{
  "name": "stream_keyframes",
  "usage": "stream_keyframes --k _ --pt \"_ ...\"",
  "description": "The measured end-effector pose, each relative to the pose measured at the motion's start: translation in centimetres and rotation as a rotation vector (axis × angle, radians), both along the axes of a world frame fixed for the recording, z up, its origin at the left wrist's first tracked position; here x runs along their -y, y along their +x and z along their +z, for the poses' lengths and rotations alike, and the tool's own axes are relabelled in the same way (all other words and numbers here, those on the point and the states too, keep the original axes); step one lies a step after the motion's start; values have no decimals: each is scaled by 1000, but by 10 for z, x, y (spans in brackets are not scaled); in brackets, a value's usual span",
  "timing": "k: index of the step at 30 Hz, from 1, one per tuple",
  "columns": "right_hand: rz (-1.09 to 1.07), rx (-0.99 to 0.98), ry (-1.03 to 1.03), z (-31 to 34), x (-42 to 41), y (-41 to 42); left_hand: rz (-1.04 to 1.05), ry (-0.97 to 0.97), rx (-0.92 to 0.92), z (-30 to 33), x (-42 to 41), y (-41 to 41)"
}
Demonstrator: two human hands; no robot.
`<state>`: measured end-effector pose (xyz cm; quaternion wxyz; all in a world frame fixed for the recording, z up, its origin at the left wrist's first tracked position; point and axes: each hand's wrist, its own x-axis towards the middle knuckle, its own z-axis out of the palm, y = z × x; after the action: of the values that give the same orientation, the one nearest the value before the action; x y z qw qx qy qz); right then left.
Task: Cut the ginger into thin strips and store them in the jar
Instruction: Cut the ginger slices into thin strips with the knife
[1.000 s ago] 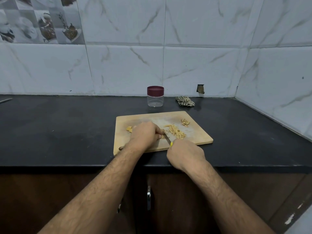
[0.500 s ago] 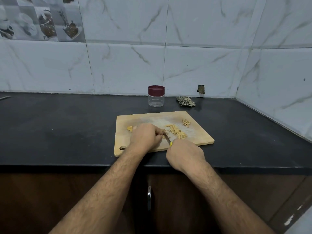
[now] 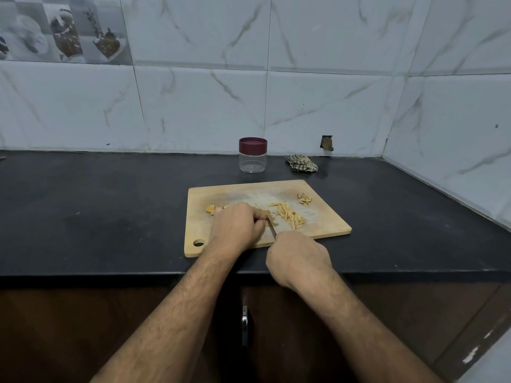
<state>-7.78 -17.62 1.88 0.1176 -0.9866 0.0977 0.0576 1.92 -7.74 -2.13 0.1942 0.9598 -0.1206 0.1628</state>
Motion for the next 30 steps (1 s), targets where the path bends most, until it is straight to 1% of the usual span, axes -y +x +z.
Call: stream_keyframes --k 4,8,14,30 --pt "-7 -19 -18 -3 5 -11 2 11 -12 -1 0 0" --pt "-13 22 -2 2 7 -15 8 11 -18 0 0 -1" --pt "0 24 -9 6 4 -9 4 -17 -32 1 0 -3" --pt "9 12 -6 8 -3 1 19 18 -22 0 1 0"
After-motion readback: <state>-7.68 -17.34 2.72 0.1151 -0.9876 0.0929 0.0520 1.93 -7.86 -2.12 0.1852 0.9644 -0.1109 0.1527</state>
